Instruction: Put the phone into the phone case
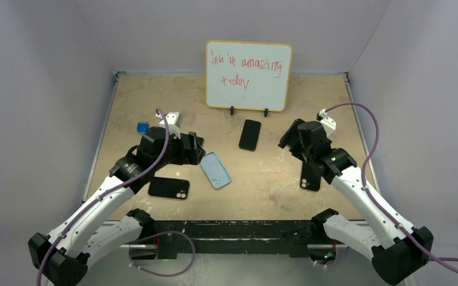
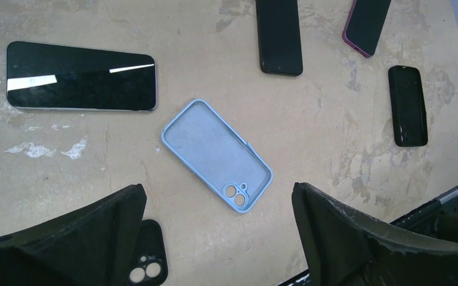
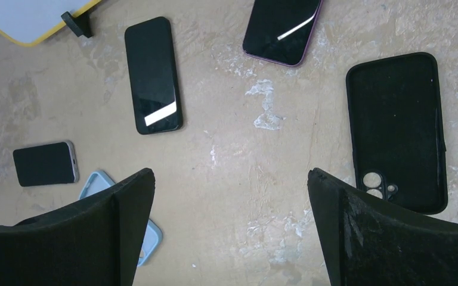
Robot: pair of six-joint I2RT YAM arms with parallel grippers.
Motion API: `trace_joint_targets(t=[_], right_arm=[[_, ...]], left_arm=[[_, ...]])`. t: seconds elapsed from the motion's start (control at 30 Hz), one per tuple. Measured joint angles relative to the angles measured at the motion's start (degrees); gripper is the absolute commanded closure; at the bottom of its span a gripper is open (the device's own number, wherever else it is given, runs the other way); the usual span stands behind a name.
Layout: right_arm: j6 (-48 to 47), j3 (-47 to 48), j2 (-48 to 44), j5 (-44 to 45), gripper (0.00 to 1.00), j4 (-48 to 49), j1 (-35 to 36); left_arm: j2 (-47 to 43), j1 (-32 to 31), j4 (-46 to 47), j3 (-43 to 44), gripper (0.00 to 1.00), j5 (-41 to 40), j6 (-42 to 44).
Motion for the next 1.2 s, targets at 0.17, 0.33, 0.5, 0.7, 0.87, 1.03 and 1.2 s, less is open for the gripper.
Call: trace_joint_targets(t=[0.17,0.33,0.5,0.7,0.87,1.03,1.2], right_arm=[[0.24,-0.20,-0.07,1.20,0.01,0.11,0.00],[1.16,-0.20,0.50,3.28,0.01,2.08,0.00],[0.35,-0.20,5.55,6.25,0.01,7.67,0.00],[-2.58,0.85,16.76,11.45,0.01,14.69,-0.61],[-1.66,8.04,31.23,13.25,0.02,14.34,-5.51],[-1.55,12.17,40.54,11.98,0.03,15.15,-10.60],[-1.40,16.74,48.06,10.43,0.03,14.58,-13.07]], left_arm=[[0.02,0.00,-1.38,1.01,0.00,-0.44,1.84],[-0.52,0.00,-2.73,3.43,0.00,-1.25,4.72],[-2.23,0.00,-3.15,3.48,0.00,-2.91,6.64],[-2.82,0.00,-4.15,3.37,0.00,-5.16,8.17],[-3.28,0.02,-4.42,2.75,0.00,-6.12,8.96],[-4.66,0.00,-4.52,2.08,0.00,-6.91,8.96],[-4.85,0.02,-4.72,2.08,0.01,-7.74,8.96]])
